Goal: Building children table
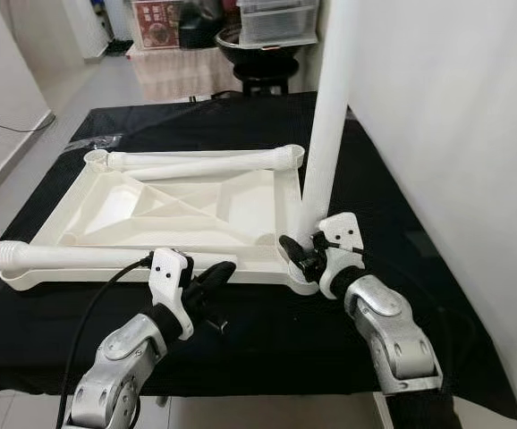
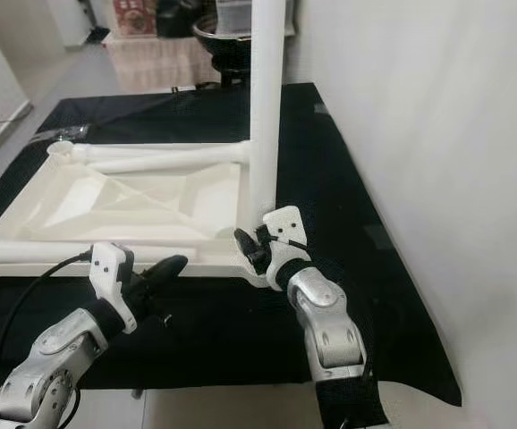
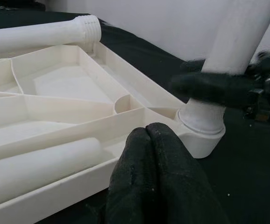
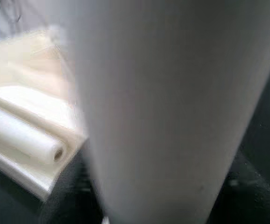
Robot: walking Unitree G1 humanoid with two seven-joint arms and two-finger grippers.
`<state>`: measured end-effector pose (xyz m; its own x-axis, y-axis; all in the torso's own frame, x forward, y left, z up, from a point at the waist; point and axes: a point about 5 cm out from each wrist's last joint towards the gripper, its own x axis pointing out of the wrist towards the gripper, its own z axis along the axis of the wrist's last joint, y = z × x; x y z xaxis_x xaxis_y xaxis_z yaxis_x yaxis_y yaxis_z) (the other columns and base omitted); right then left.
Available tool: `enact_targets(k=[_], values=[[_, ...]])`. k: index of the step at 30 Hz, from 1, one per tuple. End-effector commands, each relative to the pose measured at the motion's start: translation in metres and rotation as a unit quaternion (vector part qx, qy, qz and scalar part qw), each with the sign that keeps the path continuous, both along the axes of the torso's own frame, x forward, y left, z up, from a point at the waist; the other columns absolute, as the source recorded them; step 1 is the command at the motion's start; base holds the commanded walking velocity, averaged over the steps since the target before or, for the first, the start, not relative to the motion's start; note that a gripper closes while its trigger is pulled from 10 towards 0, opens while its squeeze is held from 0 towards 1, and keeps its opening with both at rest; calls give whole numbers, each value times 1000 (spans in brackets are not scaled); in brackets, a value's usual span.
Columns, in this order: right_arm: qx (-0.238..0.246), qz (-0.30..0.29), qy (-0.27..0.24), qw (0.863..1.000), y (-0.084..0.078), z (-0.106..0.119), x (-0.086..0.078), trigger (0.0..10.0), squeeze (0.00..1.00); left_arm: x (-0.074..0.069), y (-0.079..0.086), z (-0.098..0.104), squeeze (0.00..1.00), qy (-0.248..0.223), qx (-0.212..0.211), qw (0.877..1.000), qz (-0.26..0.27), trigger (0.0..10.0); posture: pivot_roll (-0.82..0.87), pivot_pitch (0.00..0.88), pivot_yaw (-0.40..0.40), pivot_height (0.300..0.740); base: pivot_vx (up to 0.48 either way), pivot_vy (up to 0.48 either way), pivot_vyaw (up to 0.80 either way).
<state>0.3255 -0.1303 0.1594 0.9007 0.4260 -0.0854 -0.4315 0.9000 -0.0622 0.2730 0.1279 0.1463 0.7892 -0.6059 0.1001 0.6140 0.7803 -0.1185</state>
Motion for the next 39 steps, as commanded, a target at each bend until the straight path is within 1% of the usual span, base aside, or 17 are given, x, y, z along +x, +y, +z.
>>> enact_targets(k=[1, 2, 6, 7, 12, 14, 15, 16, 18, 22, 25, 26, 28, 29, 32, 34, 39], values=[[25, 24, 16, 999, 1, -3, 1, 10000, 1000, 0, 2, -4, 0, 10, 12, 1000, 4, 10000, -111, 113, 37, 740, 0, 0, 0], [38, 47, 13, 998, 5, 4, 1, 10000, 1000, -1, -1, -4, 0, 8, 19, 1000, -4, 10000, -114, 108, 37, 740, 0, 0, 0], [26, 101, -7, 995, 1, 19, 9, 10000, 1000, -6, -9, -3, 0, 0, 38, 999, -36, 10000, -112, 101, 35, 740, 0, 0, 0], [13, 130, -14, 991, -4, 27, 15, 10000, 0, -10, -13, -3, 0, -4, 47, 997, -58, 10000, -107, 99, 30, 740, 0, 0, 0], [-9, 183, -24, 983, -13, 37, 23, 10000, 0, -17, -20, -3, 0, -7, 59, 994, -89, 10000, -103, 96, 28, 740, 0, 0, 0], [-30, 251, -27, 967, -17, 49, 30, 10000, 0, -23, -27, -3, 0, -8, 72, 990, -117, 10000, -99, 92, 27, 740, 0, 0, 0], [-30, 251, -27, 967, -17, 49, 30, 10000, 0, -23, -27, -3, 0, -8, 72, 990, -117, 10000, -99, 92, 27, 740, 0, 0, 0], [-39, 298, -22, 954, -18, 56, 33, 10000, 0, -25, -29, -4, 0, -7, 77, 989, -127, 10000, -97, 91, 26, 740, 0, 0, 0], [-45, 326, -13, 944, -16, 58, 35, 10000, 0, -25, -29, -5, 0, -4, 76, 989, -127, 10000, -92, 93, 27, 740, 0, 0, 0], [-60, 347, 7, 936, -15, 54, 38, 10000, 0, -26, -28, -6, 0, -1, 78, 989, -127, 10000, -88, 96, 27, 740, 0, 0, 0], [-64, 346, 18, 936, -16, 49, 40, 10000, 0, -26, -27, -7, 0, 0, 80, 989, -126, 10000, -87, 100, 30, 740, 0, 0, 0], [-66, 336, 23, 939, -17, 45, 41, 2431, 0, -26, -26, -8, 0, 2, 79, 989, -123, 10000, -87, 100, 30, 740, 0, 0, 0], [-69, 324, 27, 943, -18, 40, 43, 2431, 0, -26, -25, -7, 0, 3, 79, 990, -120, 10000, -84, 107, 31, 740, 0, 0, 0], [-71, 310, 31, 947, -21, 36, 44, 0, 0, -25, -25, -7, 0, 3, 76, 990, -116, 10000, -85, 109, 32, 740, 0, 0, 0], [-74, 288, 35, 954, -27, 30, 45, 0, 0, -24, -24, -7, 0, 4, 72, 991, -110, 10000, -85, 109, 32, 740, 0, 0, 0], [-67, 248, 28, 966, -35, 27, 47, 0, 0, -22, -22, -6, 0, 5, 66, 993, -101, 10000, -97, 119, 39, 740, 0, 0, 0], [-55, 188, 21, 980, -46, 20, 43, 0, 0, -20, -19, -5, 0, 5, 61, 994, -93, 10000, -107, 123, 40, 740, 0, 0, 0]])
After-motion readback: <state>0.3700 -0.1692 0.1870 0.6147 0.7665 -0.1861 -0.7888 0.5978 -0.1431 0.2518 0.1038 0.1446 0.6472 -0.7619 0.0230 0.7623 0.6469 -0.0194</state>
